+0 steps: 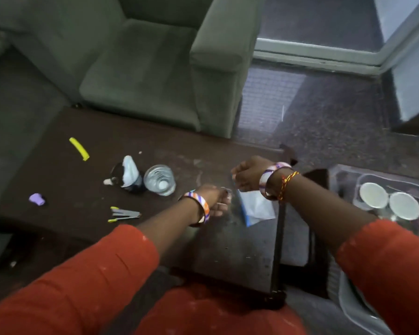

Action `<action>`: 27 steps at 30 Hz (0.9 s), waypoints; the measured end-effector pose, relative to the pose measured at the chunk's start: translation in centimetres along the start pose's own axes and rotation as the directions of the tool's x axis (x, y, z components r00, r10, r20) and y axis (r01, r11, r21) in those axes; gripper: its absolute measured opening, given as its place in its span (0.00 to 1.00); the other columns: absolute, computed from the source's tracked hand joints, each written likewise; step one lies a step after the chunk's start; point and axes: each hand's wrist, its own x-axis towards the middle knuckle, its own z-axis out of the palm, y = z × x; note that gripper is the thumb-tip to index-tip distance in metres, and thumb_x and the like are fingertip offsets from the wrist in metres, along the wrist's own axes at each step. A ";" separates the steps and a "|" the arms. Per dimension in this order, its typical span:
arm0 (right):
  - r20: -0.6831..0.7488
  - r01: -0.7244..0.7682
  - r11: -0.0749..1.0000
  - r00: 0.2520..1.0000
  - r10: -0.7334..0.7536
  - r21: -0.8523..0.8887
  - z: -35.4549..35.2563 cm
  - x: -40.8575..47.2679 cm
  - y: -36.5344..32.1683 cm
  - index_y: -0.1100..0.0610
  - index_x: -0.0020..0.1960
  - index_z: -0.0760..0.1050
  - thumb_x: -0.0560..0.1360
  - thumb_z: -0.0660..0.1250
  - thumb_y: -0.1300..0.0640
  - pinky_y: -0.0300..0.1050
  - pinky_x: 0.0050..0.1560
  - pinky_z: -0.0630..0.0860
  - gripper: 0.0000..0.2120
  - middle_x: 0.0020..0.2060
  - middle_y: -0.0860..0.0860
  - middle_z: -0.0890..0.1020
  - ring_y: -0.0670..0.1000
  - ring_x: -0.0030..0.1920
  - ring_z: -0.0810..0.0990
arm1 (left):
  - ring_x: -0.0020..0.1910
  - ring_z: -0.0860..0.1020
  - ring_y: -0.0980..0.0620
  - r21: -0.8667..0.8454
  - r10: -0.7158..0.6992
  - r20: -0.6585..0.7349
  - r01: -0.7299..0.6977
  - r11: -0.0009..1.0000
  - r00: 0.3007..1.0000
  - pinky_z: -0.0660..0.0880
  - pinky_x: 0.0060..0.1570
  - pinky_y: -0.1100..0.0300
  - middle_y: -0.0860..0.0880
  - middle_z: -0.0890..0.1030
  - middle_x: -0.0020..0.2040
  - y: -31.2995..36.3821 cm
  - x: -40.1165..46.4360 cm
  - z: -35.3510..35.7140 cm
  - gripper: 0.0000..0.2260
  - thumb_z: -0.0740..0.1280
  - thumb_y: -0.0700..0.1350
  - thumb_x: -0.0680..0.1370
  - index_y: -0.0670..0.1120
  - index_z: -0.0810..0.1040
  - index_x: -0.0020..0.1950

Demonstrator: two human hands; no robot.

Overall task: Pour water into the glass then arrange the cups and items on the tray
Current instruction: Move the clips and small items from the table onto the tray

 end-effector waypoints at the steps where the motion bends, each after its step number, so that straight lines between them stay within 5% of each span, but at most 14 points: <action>1: 0.021 -0.026 1.000 0.999 0.027 -0.012 2.1 0.8 -0.1 0.59 0.33 0.73 0.74 0.62 0.69 0.40 0.32 0.77 0.12 0.29 0.56 0.75 0.49 0.27 0.76 | 0.32 0.70 0.56 -0.005 -0.036 -0.005 0.036 0.999 0.999 0.68 0.34 0.64 0.50 0.73 0.35 -1.2 0.1 -1.9 0.12 0.56 0.41 0.80 0.47 0.70 0.37; 4: 0.094 -0.081 0.991 0.991 0.091 -0.105 7.6 3.2 -0.5 0.62 0.46 0.76 0.75 0.63 0.66 0.45 0.41 0.77 0.04 0.34 0.56 0.76 0.53 0.35 0.77 | 0.31 0.69 0.56 -0.022 -0.118 -0.048 0.117 0.993 0.992 0.66 0.33 0.64 0.50 0.72 0.35 -4.2 0.2 -7.4 0.12 0.57 0.40 0.80 0.47 0.69 0.36; 7: 0.191 -0.094 0.981 0.973 0.126 -0.169 12.6 4.6 -0.7 0.60 0.57 0.74 0.75 0.63 0.63 0.42 0.39 0.75 0.11 0.33 0.51 0.75 0.50 0.35 0.75 | 0.31 0.70 0.55 -0.094 -0.159 -0.112 0.149 0.984 0.981 0.67 0.33 0.63 0.49 0.72 0.35 -6.1 -0.4 -12.8 0.11 0.57 0.40 0.80 0.46 0.69 0.38; 10: 0.201 -0.076 0.981 0.973 0.112 -0.176 17.2 4.5 -0.7 0.63 0.49 0.78 0.72 0.65 0.65 0.42 0.31 0.74 0.07 0.28 0.53 0.76 0.49 0.27 0.74 | 0.33 0.72 0.54 -0.253 -0.192 -0.191 0.141 0.957 0.963 0.70 0.35 0.62 0.49 0.74 0.37 -7.6 -1.3 -17.7 0.05 0.58 0.41 0.79 0.45 0.71 0.44; 12: 0.201 -0.023 0.978 0.978 0.065 -0.205 19.4 4.4 -1.2 0.60 0.39 0.78 0.69 0.67 0.64 0.43 0.33 0.74 0.02 0.25 0.54 0.76 0.50 0.25 0.74 | 0.34 0.72 0.55 -0.334 -0.212 -0.231 0.127 0.934 0.950 0.69 0.36 0.62 0.49 0.74 0.37 -8.9 -1.9 -20.3 0.09 0.58 0.42 0.80 0.45 0.71 0.40; 17: 0.229 0.192 0.879 0.968 -0.098 -0.435 22.3 4.9 -4.5 0.63 0.44 0.80 0.68 0.67 0.61 0.37 0.34 0.75 0.08 0.14 0.43 0.74 0.38 0.17 0.72 | 0.35 0.72 0.53 -0.515 -0.236 -0.313 0.044 0.856 0.920 0.68 0.36 0.60 0.48 0.76 0.34 -12.0 -4.8 -24.3 0.12 0.56 0.41 0.80 0.44 0.71 0.37; 21: 0.303 0.360 0.775 0.926 -0.227 -0.519 24.5 3.4 -6.7 0.60 0.48 0.80 0.68 0.67 0.59 0.40 0.39 0.73 0.10 0.34 0.49 0.78 0.50 0.36 0.76 | 0.35 0.73 0.52 -0.551 -0.219 -0.369 -0.023 0.834 0.903 0.69 0.37 0.60 0.52 0.79 0.20 -14.2 -7.1 -25.9 0.12 0.57 0.41 0.80 0.44 0.71 0.37; 24: 0.342 0.399 0.738 0.909 -0.239 -0.544 26.3 1.8 -7.0 0.60 0.50 0.80 0.69 0.67 0.60 0.40 0.34 0.72 0.11 0.36 0.51 0.77 0.50 0.34 0.75 | 0.35 0.73 0.53 -0.493 -0.190 -0.397 -0.034 0.869 0.898 0.69 0.36 0.60 0.48 0.77 0.35 -15.4 -8.7 -26.5 0.11 0.58 0.41 0.80 0.45 0.71 0.37; 27: 0.406 0.453 0.677 0.882 -0.241 -0.580 27.9 0.5 -7.1 0.63 0.50 0.79 0.70 0.67 0.60 0.39 0.33 0.71 0.11 0.35 0.49 0.78 0.47 0.30 0.74 | 0.33 0.72 0.54 -0.408 -0.150 -0.424 -0.040 0.912 0.893 0.69 0.34 0.61 0.48 0.74 0.36 -16.2 -10.2 -27.4 0.11 0.58 0.41 0.80 0.46 0.70 0.38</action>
